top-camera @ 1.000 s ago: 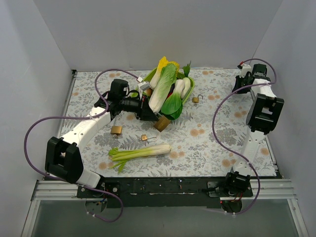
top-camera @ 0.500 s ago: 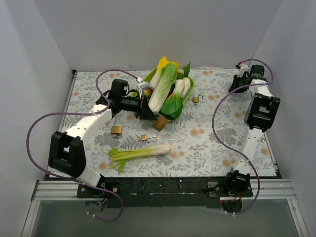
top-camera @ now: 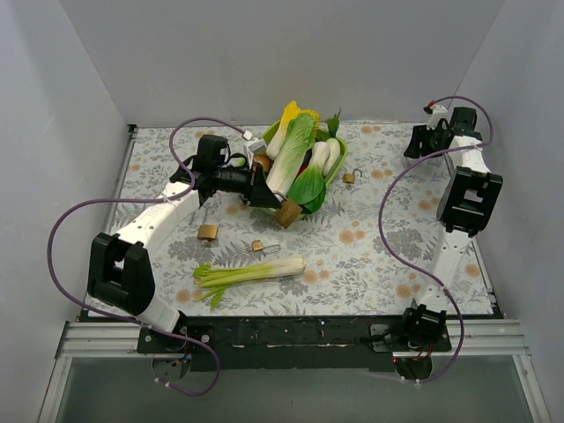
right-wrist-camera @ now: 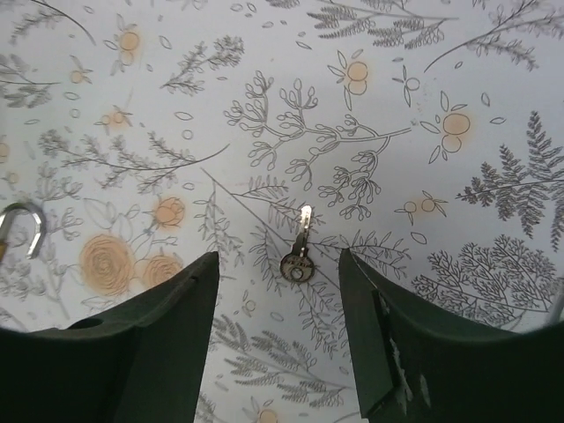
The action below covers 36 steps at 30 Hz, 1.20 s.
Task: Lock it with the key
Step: Place the key at the center of the board, then place the lock at the center of the board.
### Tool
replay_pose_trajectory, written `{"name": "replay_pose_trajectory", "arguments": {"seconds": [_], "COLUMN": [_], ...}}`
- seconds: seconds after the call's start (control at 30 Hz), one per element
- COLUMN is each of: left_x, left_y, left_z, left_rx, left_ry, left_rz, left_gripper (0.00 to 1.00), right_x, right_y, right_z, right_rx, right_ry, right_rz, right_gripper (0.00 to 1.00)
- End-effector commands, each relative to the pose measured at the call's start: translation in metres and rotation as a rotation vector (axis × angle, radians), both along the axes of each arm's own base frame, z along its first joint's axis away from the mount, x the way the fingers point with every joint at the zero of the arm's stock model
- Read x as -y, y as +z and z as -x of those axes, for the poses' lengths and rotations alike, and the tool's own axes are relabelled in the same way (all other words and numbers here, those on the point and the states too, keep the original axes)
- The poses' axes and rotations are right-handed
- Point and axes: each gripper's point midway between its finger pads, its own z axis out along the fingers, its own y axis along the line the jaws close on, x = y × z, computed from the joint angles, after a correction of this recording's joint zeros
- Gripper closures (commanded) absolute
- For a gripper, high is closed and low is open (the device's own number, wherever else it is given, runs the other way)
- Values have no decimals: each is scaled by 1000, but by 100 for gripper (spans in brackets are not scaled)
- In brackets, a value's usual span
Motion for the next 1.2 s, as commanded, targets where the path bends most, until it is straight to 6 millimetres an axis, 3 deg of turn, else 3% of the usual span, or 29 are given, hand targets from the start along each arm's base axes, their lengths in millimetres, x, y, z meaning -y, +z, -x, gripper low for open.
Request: {"name": "replay_pose_trajectory", "arguments": {"seconds": [0.0, 0.03, 0.07, 0.1, 0.13, 0.17, 0.2, 0.23, 0.3, 0.33, 0.37, 0.4, 0.43, 0.47, 0.53, 0.57, 0.63, 0.77, 0.9, 1.03, 1.17], "left_x": [8, 10, 10, 11, 12, 13, 14, 15, 17, 17, 18, 19, 19, 20, 20, 21, 21, 21, 19, 19, 19], "left_y": [50, 50, 56, 58, 61, 63, 67, 70, 76, 79, 84, 86, 89, 91, 96, 96, 101, 101, 102, 100, 101], "left_z": [-8, -10, -12, -13, -12, -12, -13, -14, -15, -15, -14, -14, -14, -14, -11, -8, -4, 6, 15, 21, 23], "left_rx": [39, 12, 3, -3, -48, -59, -58, -106, -111, -116, -141, -133, -133, -151, -147, -157, -148, -152, -152, -159, -177], "left_ry": [-13, -7, -5, -2, 10, 15, 22, 46, 55, 61, 68, 67, 72, 83, 90, 93, 95, 90, 81, 65, 62], "left_rz": [93, 93, 101, 107, 113, 119, 134, 142, 169, 179, 189, 199, 205, 210, 226, 226, 241, 242, 252, 255, 261], "left_gripper": [100, 100, 100, 100, 100, 100, 100, 100, 100, 100, 100, 100, 100, 100, 100, 100, 100, 100, 100, 100, 100], "right_x": [-27, -36, -46, -71, -84, -112, -129, -144, -196, -213, -248, -258, -273, -302, -318, -337, -348, -371, -379, -390, -403], "right_y": [127, 154, 165, 186, 193, 201, 233, 222, 249, 246, 248, 262, 263, 256, 261, 254, 256, 239, 225, 229, 224], "right_z": [8, 21, 29, 48, 60, 72, 93, 109, 145, 160, 181, 197, 210, 232, 252, 271, 285, 318, 320, 316, 325], "right_rx": [216, 243, 258, 294, 301, 318, 384, 356, 414, 401, 401, 433, 421, 403, 412, 389, 412, 368, 367, 385, 389], "right_ry": [127, 154, 183, 248, 281, 337, 374, 402, 489, 521, 593, 595, 607, 672, 671, 718, 738, 841, 875, 891, 933], "right_rz": [58, 72, 78, 84, 81, 77, 93, 83, 90, 82, 69, 80, 59, 44, 45, 25, 20, 3, 53, 71, 94], "right_gripper": [35, 35, 35, 35, 34, 33, 33, 32, 18, 15, 13, 12, 12, 11, 11, 11, 10, 9, 7, 7, 7]}}
